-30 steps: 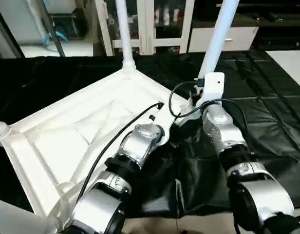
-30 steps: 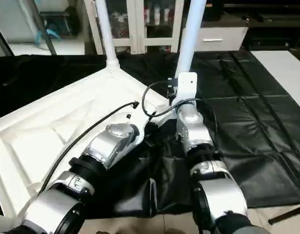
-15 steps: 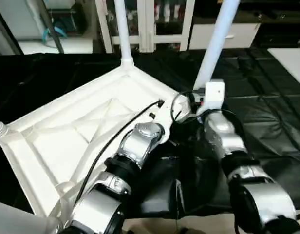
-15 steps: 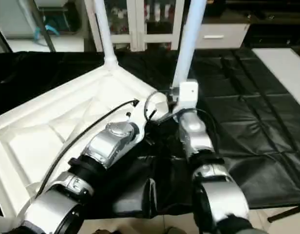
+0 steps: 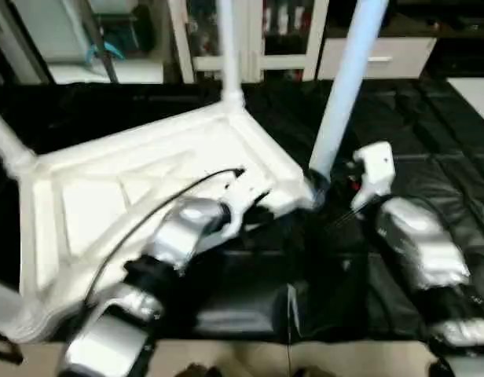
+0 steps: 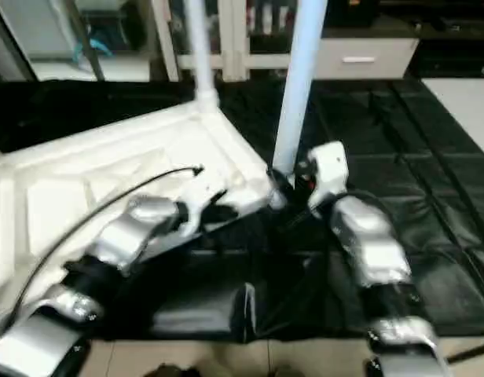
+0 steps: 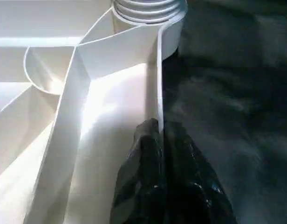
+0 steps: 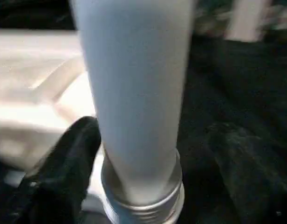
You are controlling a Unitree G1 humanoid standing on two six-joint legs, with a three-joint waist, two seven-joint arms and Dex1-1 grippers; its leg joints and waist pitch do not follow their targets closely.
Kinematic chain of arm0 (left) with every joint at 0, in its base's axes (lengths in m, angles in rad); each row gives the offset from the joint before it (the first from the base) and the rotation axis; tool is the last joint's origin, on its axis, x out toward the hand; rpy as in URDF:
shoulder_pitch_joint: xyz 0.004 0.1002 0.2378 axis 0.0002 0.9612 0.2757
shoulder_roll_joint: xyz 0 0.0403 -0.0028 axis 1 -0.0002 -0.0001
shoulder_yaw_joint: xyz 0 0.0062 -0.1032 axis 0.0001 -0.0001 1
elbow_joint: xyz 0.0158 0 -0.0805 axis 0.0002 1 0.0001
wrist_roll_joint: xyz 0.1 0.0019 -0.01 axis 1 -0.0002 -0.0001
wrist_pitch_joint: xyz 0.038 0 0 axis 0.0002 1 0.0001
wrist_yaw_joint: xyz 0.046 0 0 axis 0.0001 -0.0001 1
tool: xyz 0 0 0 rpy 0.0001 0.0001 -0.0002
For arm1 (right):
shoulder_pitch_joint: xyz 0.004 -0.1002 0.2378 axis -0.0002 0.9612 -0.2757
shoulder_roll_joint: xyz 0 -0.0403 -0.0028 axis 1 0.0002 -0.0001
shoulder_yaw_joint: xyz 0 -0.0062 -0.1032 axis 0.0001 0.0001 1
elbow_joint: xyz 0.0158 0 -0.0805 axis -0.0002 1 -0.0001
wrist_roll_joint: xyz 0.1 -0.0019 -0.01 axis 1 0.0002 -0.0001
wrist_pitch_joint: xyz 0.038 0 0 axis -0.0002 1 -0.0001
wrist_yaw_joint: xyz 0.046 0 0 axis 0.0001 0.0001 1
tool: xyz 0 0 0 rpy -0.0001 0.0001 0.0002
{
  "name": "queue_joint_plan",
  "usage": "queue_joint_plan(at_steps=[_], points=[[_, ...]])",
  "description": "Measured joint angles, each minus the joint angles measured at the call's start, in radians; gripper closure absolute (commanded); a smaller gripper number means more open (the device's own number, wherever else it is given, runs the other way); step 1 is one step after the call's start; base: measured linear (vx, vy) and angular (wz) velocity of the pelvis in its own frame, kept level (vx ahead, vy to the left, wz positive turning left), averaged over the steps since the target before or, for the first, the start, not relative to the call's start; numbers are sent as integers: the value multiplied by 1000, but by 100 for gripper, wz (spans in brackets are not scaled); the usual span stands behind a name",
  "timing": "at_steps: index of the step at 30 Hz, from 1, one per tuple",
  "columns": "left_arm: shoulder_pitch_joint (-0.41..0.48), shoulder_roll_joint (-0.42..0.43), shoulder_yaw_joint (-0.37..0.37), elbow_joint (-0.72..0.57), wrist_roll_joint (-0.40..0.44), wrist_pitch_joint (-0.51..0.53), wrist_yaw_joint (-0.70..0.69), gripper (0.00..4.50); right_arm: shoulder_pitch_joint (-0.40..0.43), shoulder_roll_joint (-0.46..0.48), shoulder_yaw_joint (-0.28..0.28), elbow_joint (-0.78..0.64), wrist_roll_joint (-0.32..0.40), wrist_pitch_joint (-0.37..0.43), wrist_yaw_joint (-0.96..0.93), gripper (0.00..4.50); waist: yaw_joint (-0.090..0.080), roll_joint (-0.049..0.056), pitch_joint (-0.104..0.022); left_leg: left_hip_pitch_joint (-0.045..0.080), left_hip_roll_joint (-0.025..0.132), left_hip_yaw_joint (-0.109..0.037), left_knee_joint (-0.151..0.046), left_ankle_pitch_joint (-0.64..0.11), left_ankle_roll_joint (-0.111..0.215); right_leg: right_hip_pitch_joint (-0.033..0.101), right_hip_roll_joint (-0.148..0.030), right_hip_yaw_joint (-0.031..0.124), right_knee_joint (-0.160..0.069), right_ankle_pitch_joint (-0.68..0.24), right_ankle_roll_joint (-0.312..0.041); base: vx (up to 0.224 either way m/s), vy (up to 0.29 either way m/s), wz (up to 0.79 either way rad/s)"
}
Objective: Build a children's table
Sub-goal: Insert table leg to table base
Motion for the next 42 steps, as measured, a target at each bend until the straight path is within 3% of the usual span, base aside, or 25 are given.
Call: queue_joint_plan(at_steps=[3,7,15,18,23,25,29,30,33,34,42], points=[[24,73,-6,-15,-30,-51,-144,450,70,-97,34,-118,28,78,119,4,5,0,0,1,0,0,-1,0,0,1,0,0,0,0,0,0,0,0],[32,122,-26,-15,-44,-99,-270,450,140,-187,87,-232,59,150,245,4,13,0,0,3,0,0,0,0,0,3,0,0,0,0,0,0,0,0],[32,142,-34,-1,-56,-131,-337,450,150,-207,133,-280,51,190,298,4,18,0,0,4,0,1,0,2,-3,6,-1,2,1,0,0,0,0,0],[28,140,-34,12,-57,-147,-346,450,107,-179,159,-238,13,188,275,4,17,0,0,4,0,1,1,2,-3,6,-1,2,2,0,0,0,0,0],[23,131,-34,18,-57,-152,-348,450,79,-174,164,-204,-11,180,265,40,25,1,0,4,0,1,1,2,-3,6,-1,2,2,0,0,0,0,0],[22,130,-34,21,-57,-152,-348,450,79,-174,168,-200,-16,179,269,75,25,1,0,4,0,1,1,3,-3,6,-1,2,3,0,0,0,0,0],[19,129,-34,30,-57,-156,-348,450,80,-174,180,-184,-21,179,288,85,25,1,0,4,0,1,2,3,-3,6,-1,2,3,0,0,0,0,0],[18,129,-34,33,-57,-157,-348,450,80,-174,180,-184,-24,179,289,115,24,1,0,4,0,1,3,3,-3,6,-1,2,3,0,0,0,0,0],[18,128,-34,34,-57,-158,-348,450,80,-175,180,-184,-26,178,291,123,24,0,0,4,0,1,3,3,-3,7,-1,2,4,0,0,0,0,0],[18,128,-34,35,-57,-158,-348,450,80,-175,180,-184,-27,178,292,147,24,0,0,4,0,1,3,3,-3,7,-1,2,4,0,0,0,0,0],[18,124,-34,41,-56,-166,-348,450,86,-171,180,-183,-33,165,289,176,24,1,0,4,0,1,5,3,-2,7,-1,1,5,0,0,0,0,0]])
